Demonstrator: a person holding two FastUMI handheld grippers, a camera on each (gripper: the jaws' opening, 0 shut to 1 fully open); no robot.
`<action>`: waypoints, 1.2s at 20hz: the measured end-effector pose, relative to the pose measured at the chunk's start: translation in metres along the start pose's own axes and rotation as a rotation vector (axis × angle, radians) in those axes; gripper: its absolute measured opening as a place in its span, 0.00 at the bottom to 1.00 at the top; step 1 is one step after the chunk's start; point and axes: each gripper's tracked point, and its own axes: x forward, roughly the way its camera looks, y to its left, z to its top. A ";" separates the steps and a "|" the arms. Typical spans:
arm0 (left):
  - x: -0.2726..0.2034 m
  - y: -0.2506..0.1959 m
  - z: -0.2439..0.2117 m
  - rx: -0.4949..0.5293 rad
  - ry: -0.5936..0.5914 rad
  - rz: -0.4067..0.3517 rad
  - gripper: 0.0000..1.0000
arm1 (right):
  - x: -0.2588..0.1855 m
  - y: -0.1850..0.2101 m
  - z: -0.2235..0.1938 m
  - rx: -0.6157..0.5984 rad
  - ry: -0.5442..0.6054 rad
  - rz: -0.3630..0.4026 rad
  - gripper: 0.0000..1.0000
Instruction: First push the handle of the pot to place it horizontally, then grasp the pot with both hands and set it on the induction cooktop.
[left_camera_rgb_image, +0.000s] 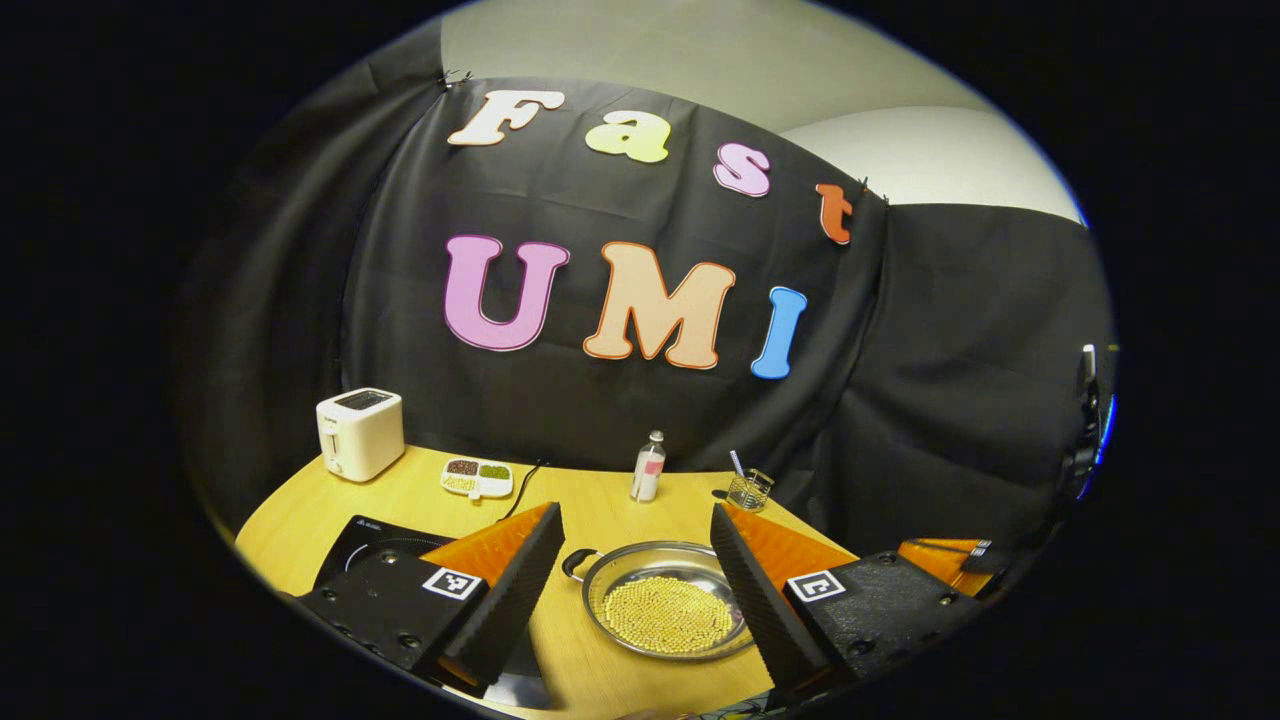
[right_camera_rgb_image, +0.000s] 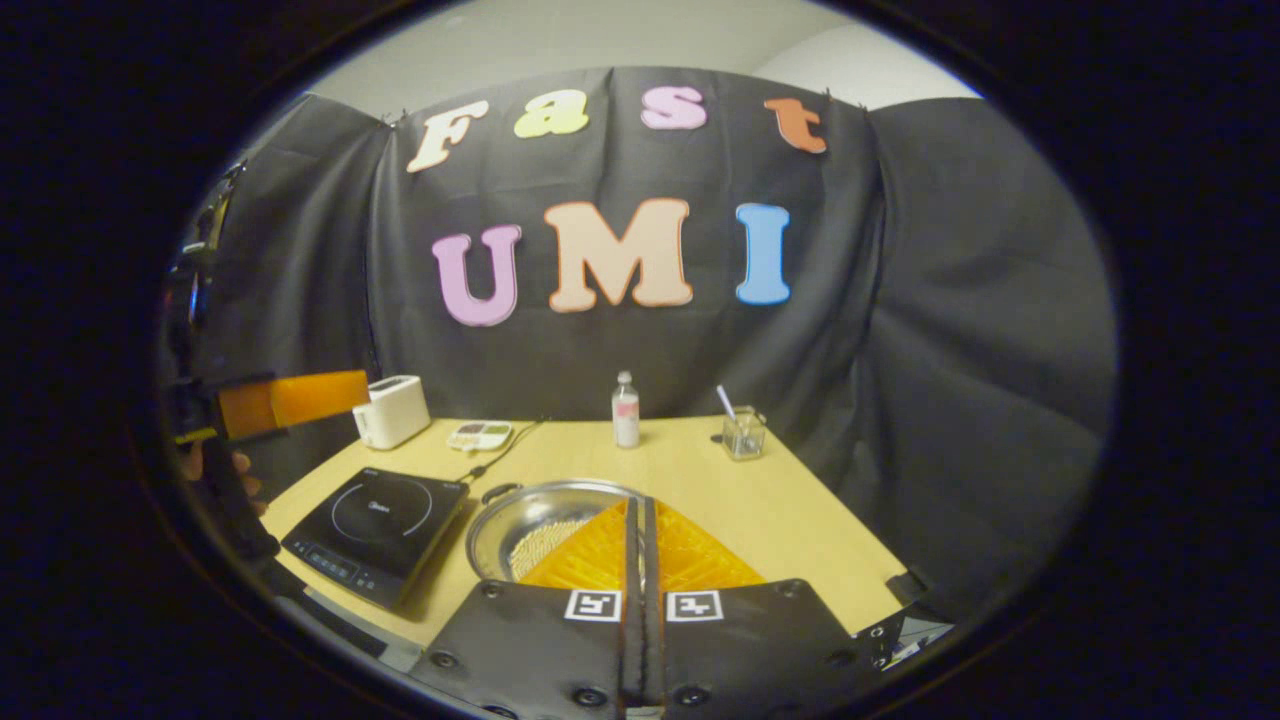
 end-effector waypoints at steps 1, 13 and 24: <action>0.000 0.002 -0.004 -0.002 0.008 0.010 0.91 | 0.005 -0.001 -0.014 0.012 0.038 0.010 0.00; 0.019 0.013 -0.052 -0.020 0.121 0.188 0.96 | 0.059 0.000 -0.128 0.022 0.381 0.164 0.02; 0.017 0.026 -0.056 -0.014 0.141 0.319 0.95 | 0.085 -0.005 -0.173 -0.009 0.529 0.239 0.00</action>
